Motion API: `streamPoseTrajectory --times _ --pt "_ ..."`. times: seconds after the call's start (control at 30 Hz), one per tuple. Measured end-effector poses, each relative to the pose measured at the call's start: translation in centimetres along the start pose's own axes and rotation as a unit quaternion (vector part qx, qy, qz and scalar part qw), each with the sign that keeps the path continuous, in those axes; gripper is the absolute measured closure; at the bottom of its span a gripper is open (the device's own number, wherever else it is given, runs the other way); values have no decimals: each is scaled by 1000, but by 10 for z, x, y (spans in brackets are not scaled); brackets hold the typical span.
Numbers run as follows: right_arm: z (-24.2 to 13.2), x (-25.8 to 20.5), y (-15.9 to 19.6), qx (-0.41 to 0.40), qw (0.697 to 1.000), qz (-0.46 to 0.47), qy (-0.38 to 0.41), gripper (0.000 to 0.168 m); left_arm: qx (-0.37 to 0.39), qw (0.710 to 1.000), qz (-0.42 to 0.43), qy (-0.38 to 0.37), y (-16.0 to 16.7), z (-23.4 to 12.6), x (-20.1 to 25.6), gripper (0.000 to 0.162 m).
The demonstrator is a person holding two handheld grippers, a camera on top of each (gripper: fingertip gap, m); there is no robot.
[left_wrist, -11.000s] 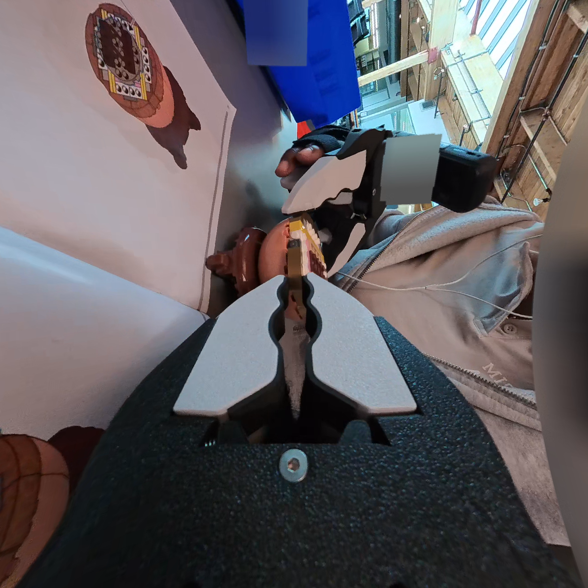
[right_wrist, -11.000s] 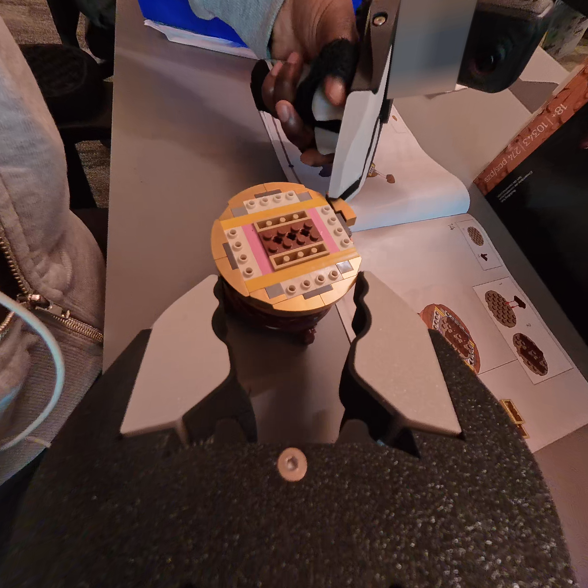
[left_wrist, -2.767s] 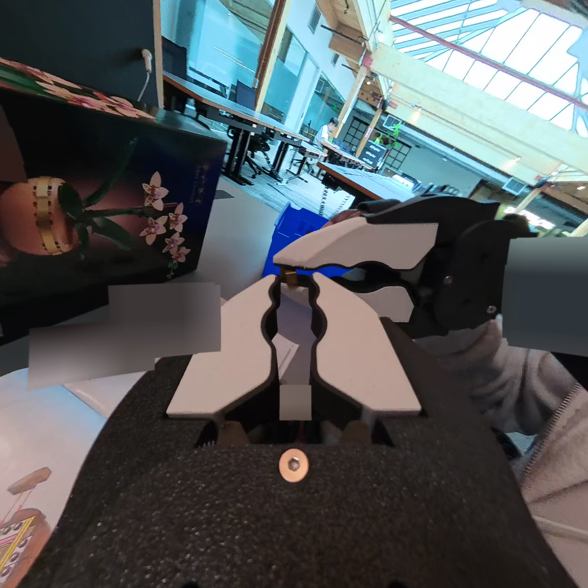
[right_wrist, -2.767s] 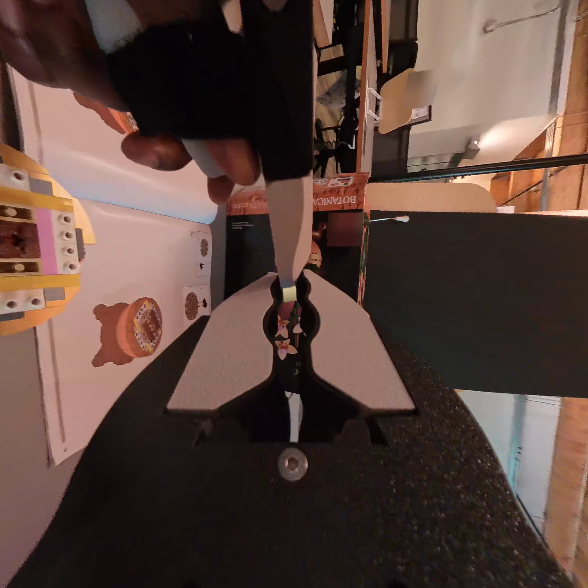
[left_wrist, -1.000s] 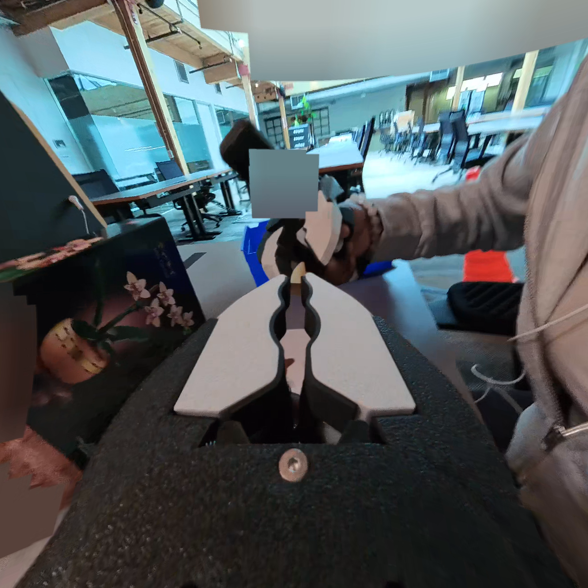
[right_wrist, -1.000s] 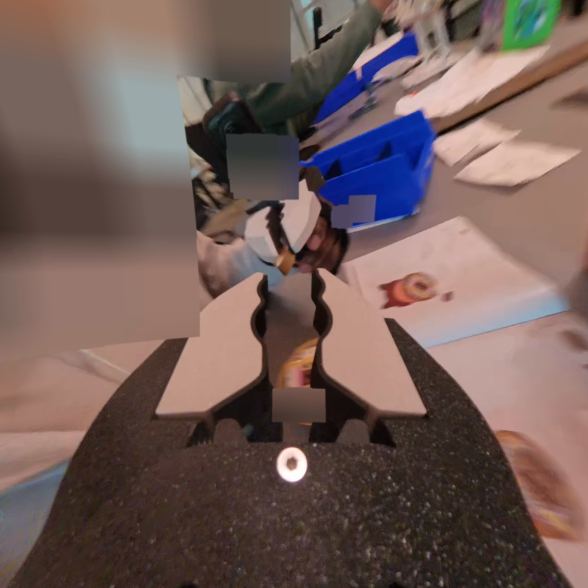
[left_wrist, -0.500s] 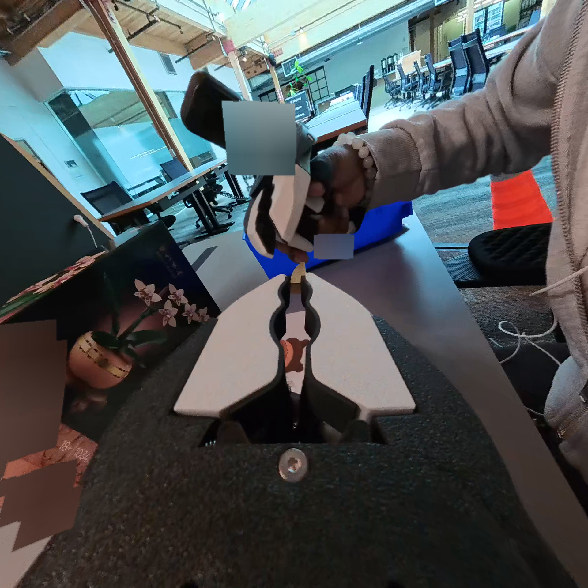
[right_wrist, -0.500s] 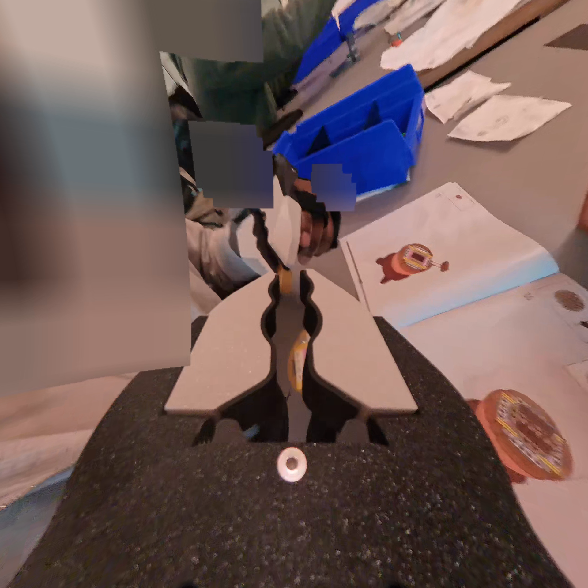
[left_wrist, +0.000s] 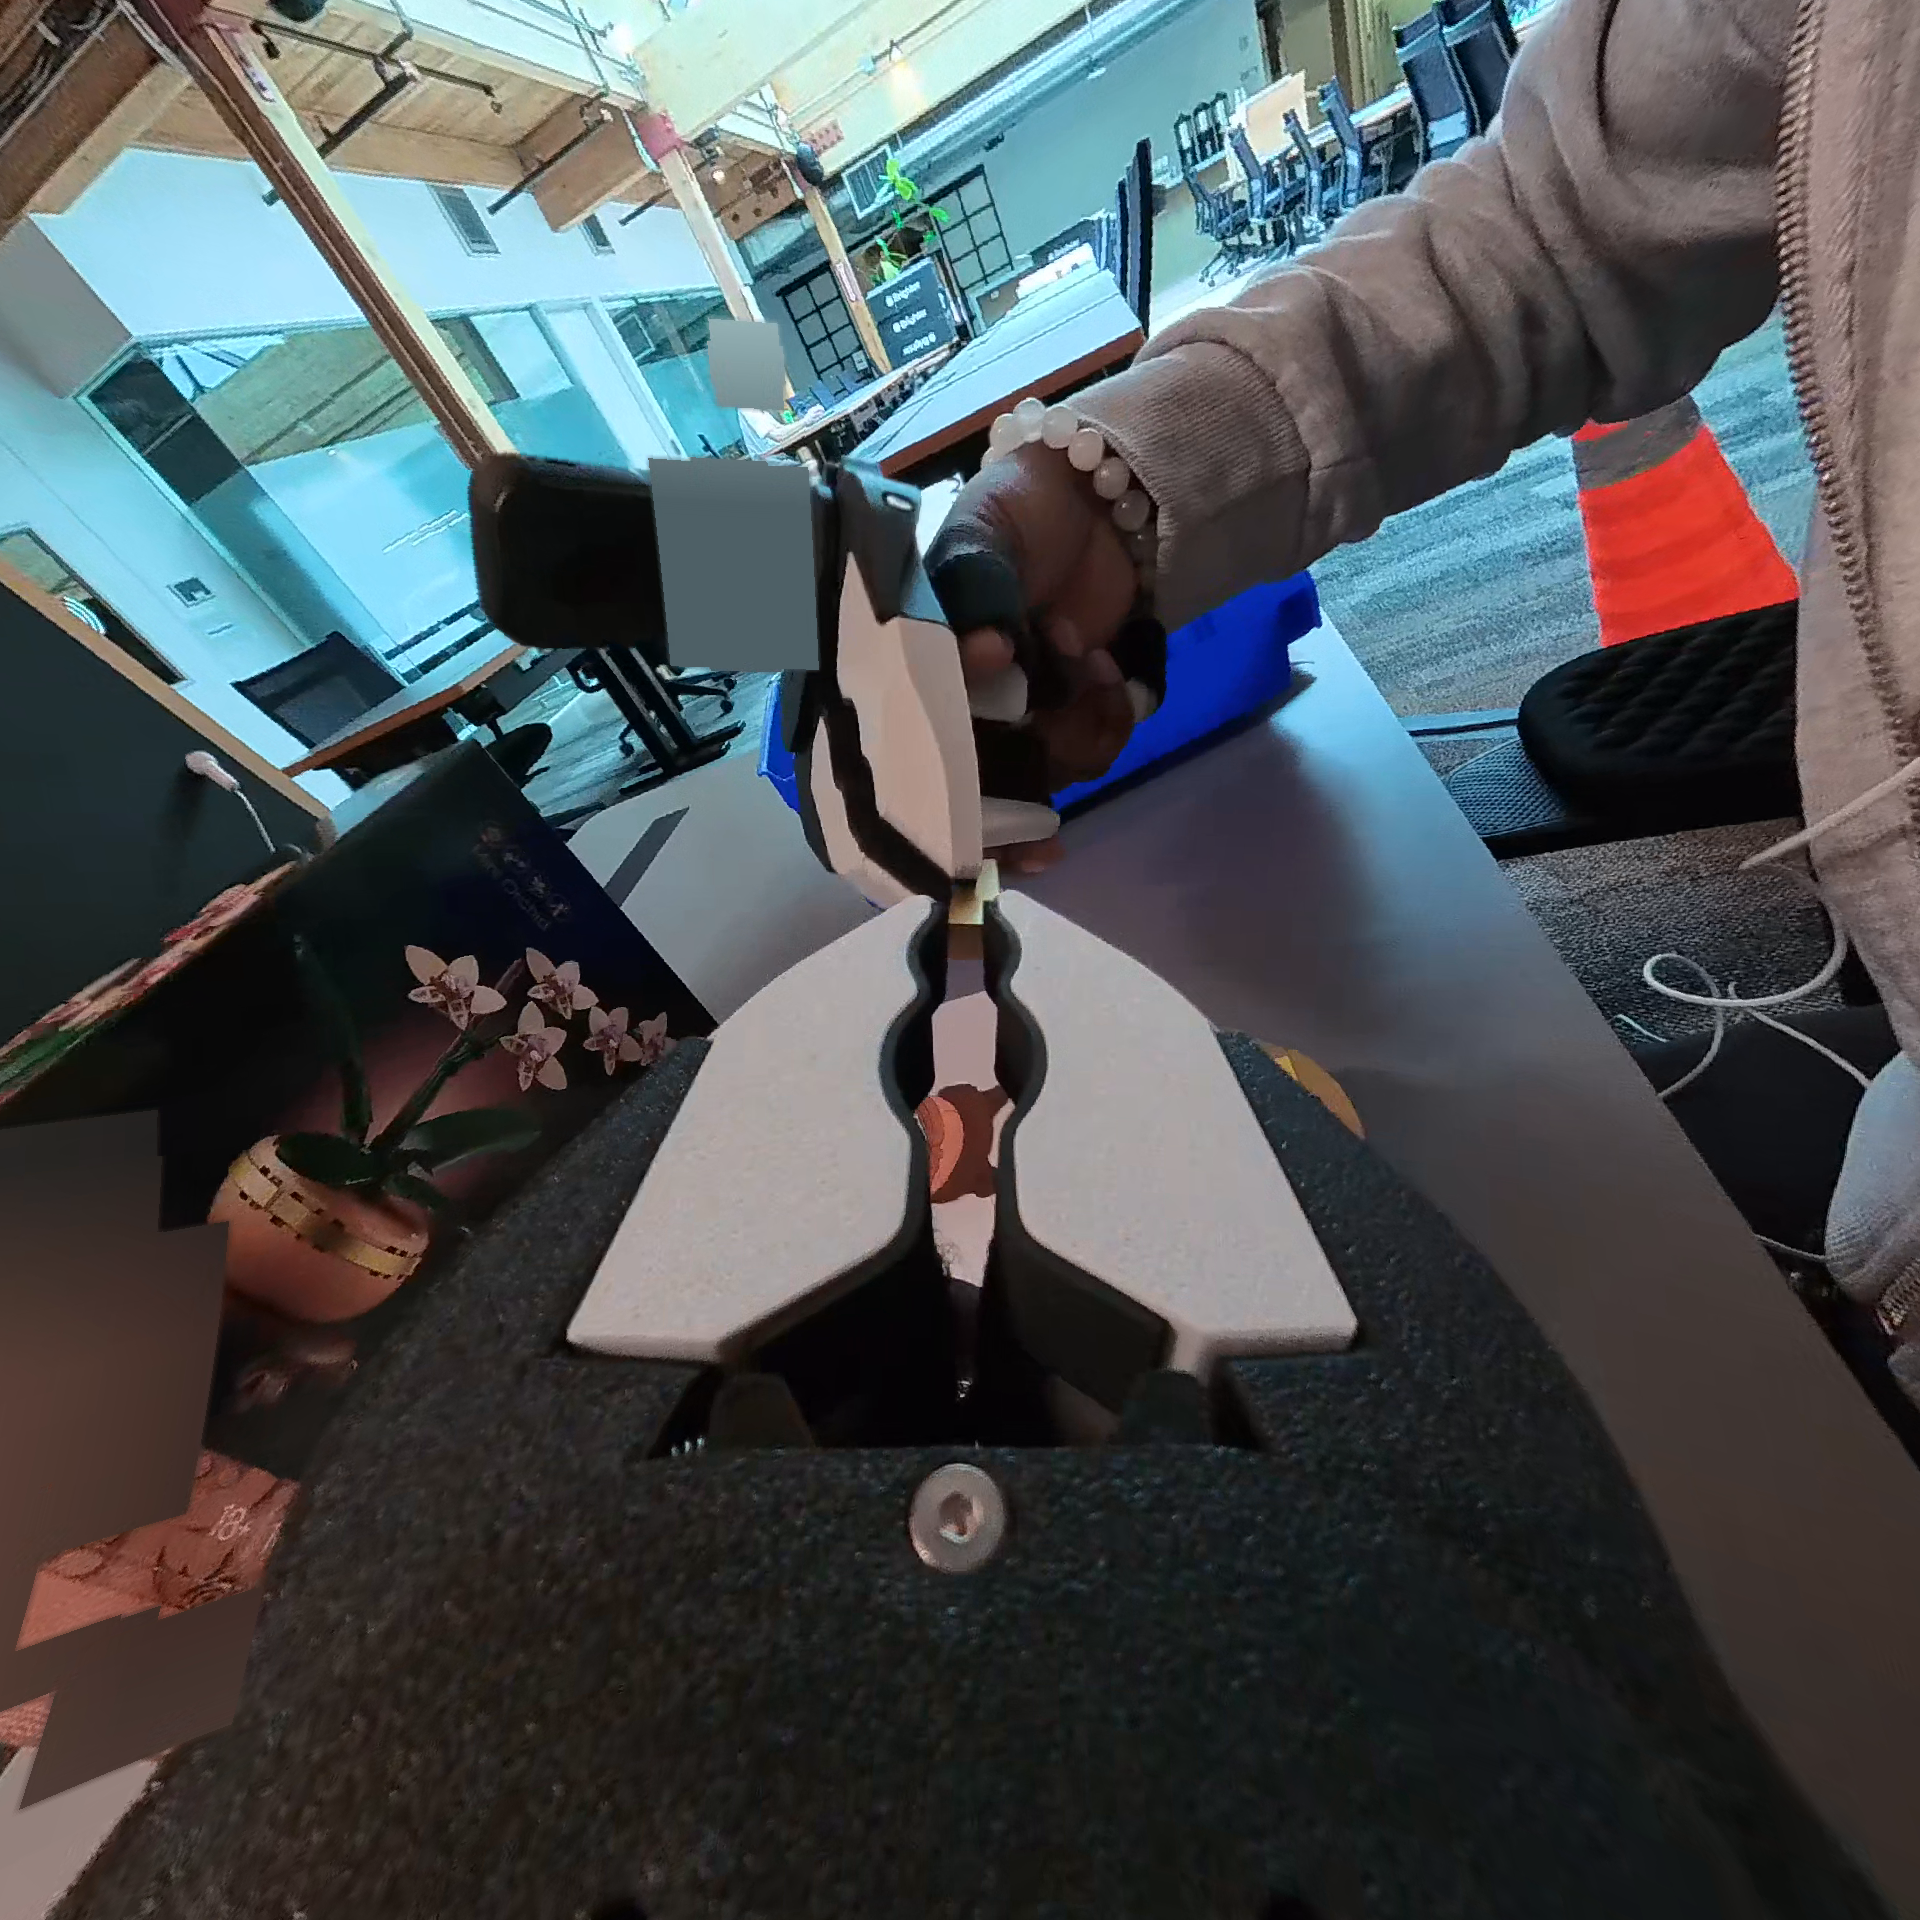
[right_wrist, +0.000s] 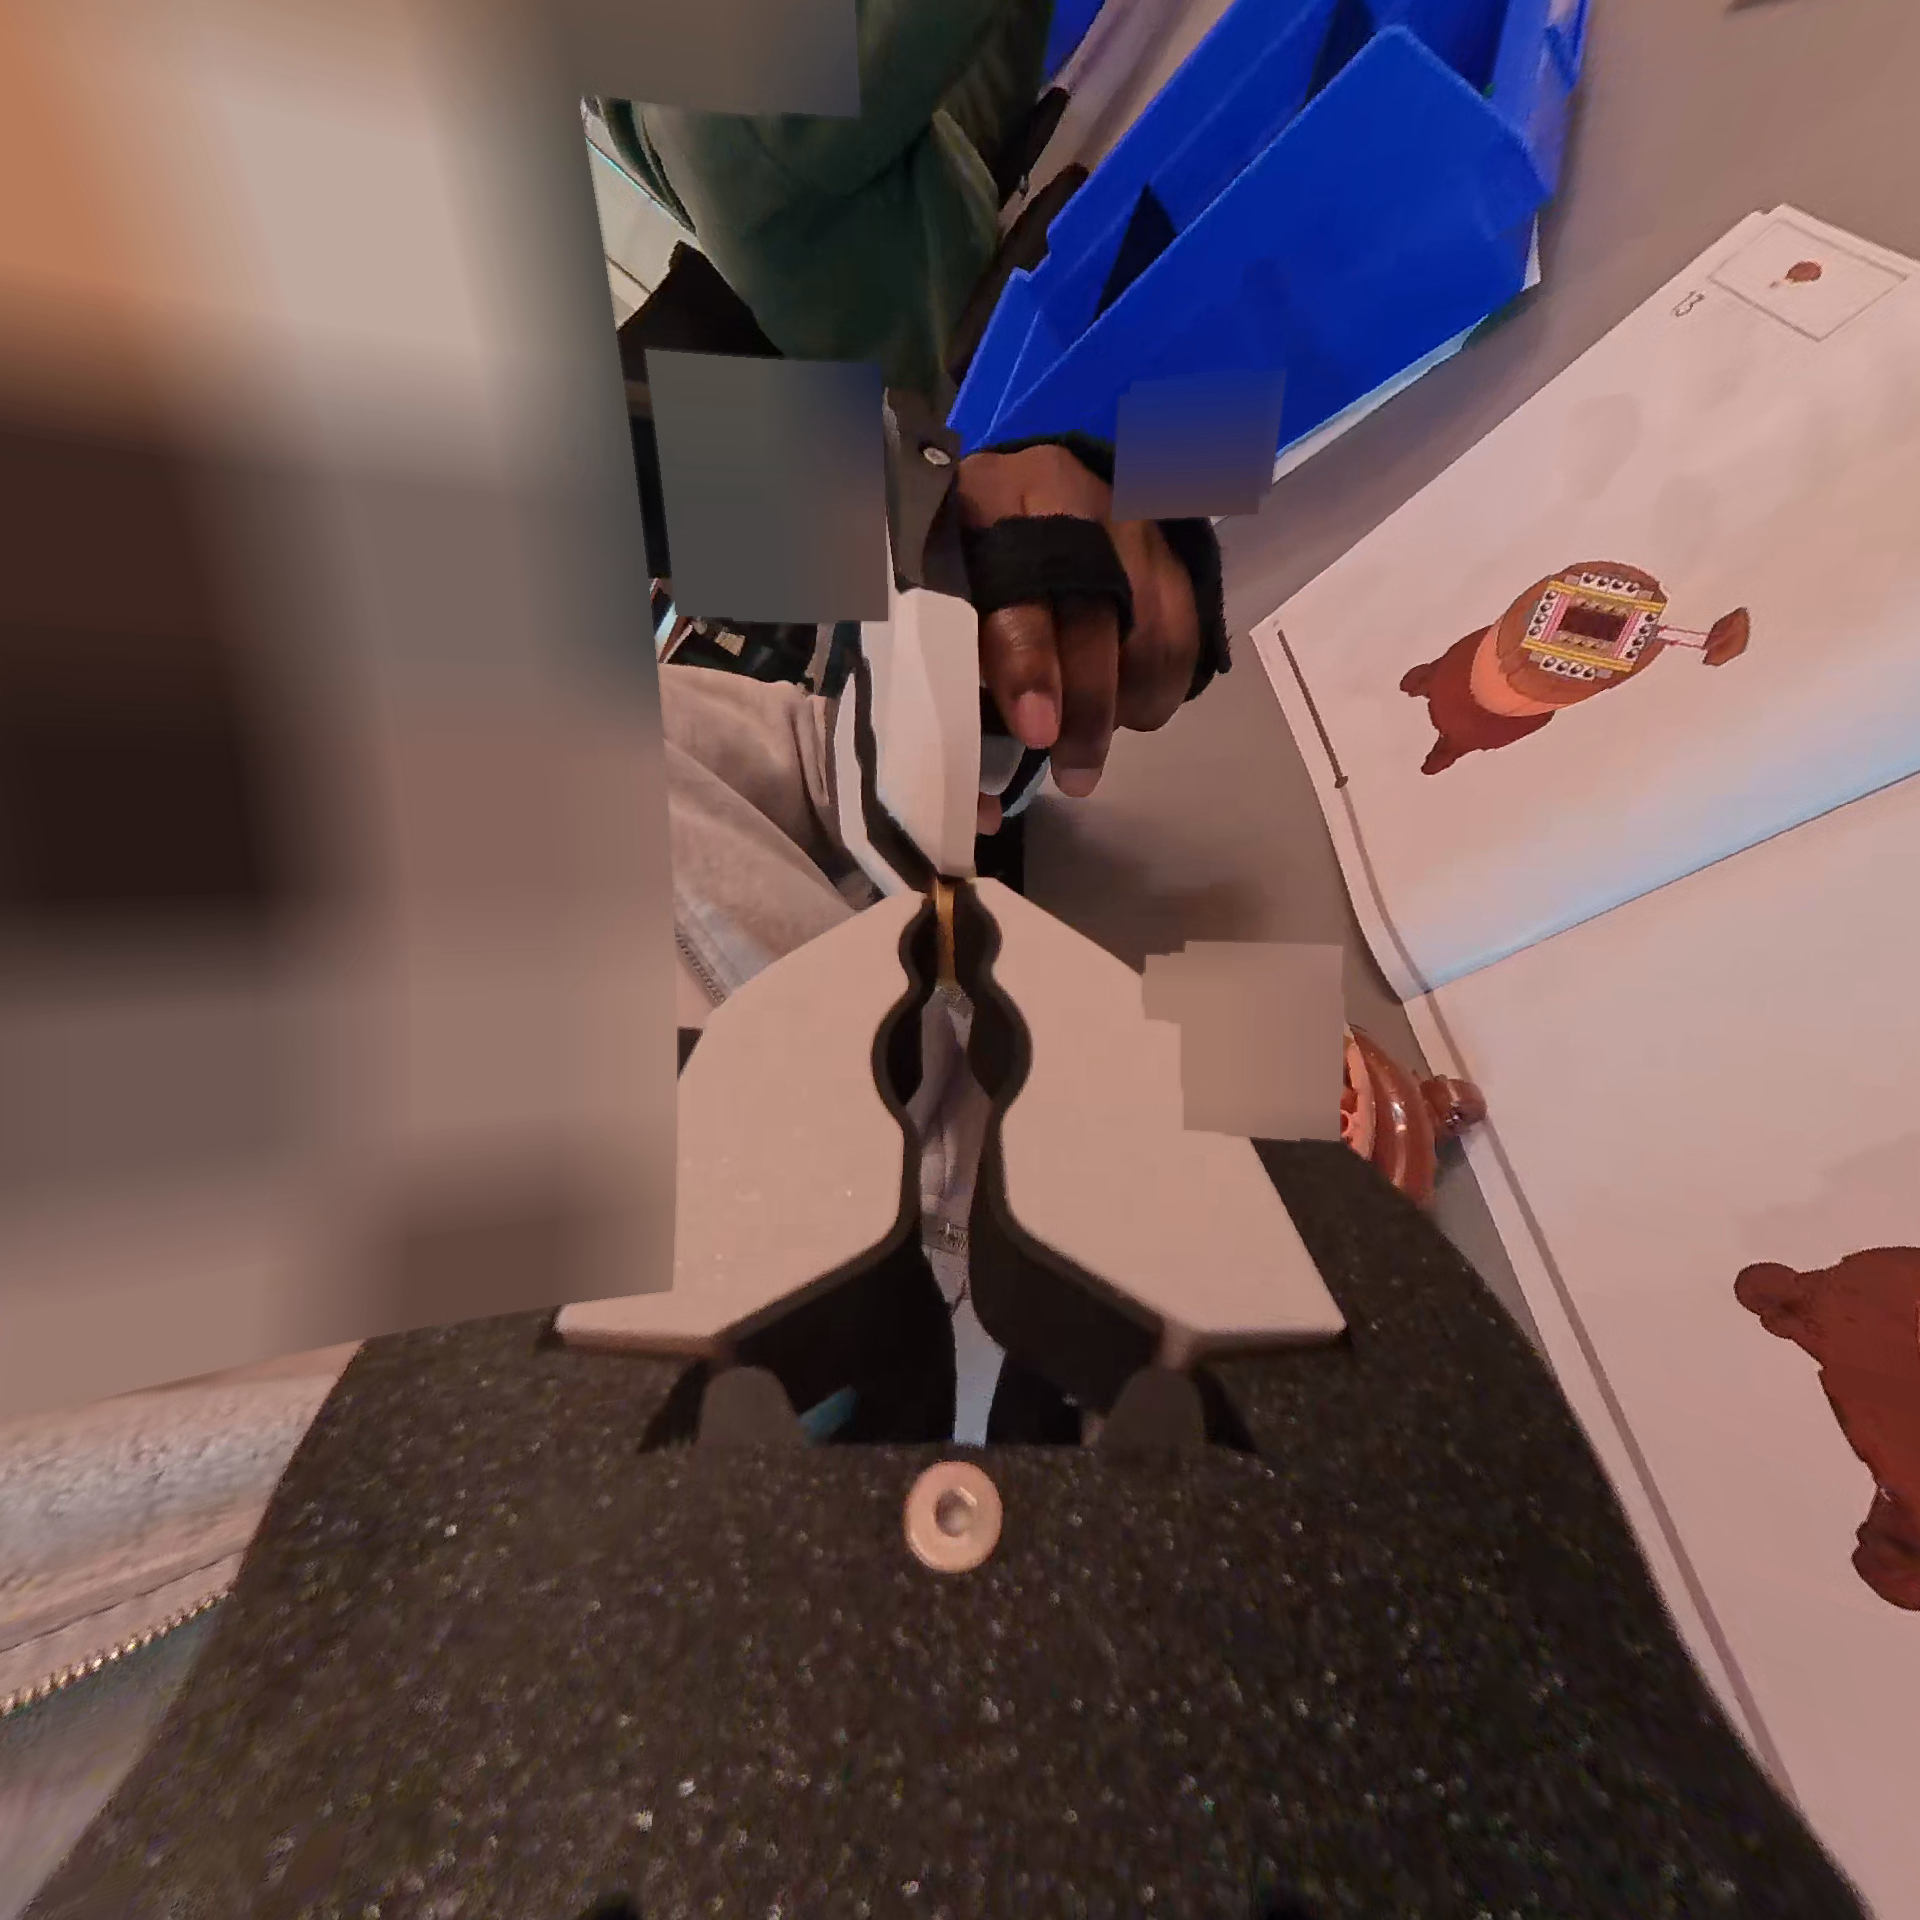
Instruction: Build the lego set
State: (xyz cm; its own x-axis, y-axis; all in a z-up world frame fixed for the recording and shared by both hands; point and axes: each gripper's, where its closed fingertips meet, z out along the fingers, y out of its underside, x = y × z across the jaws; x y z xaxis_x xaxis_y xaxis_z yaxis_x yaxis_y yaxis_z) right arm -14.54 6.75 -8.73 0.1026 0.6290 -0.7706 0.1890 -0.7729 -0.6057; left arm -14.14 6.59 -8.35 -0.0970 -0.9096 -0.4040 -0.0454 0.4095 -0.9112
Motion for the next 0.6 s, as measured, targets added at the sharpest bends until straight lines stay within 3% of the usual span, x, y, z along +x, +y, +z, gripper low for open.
streamPoseTrajectory --times 0.3,0.6 --pt "0 13 3 -14 1000 21 -5 156 -8 1000 14 -2 8 3 -2 156" --pt "-4 16 8 -30 998 44 -27 158 -11 1000 16 -4 13 5 -3 156"
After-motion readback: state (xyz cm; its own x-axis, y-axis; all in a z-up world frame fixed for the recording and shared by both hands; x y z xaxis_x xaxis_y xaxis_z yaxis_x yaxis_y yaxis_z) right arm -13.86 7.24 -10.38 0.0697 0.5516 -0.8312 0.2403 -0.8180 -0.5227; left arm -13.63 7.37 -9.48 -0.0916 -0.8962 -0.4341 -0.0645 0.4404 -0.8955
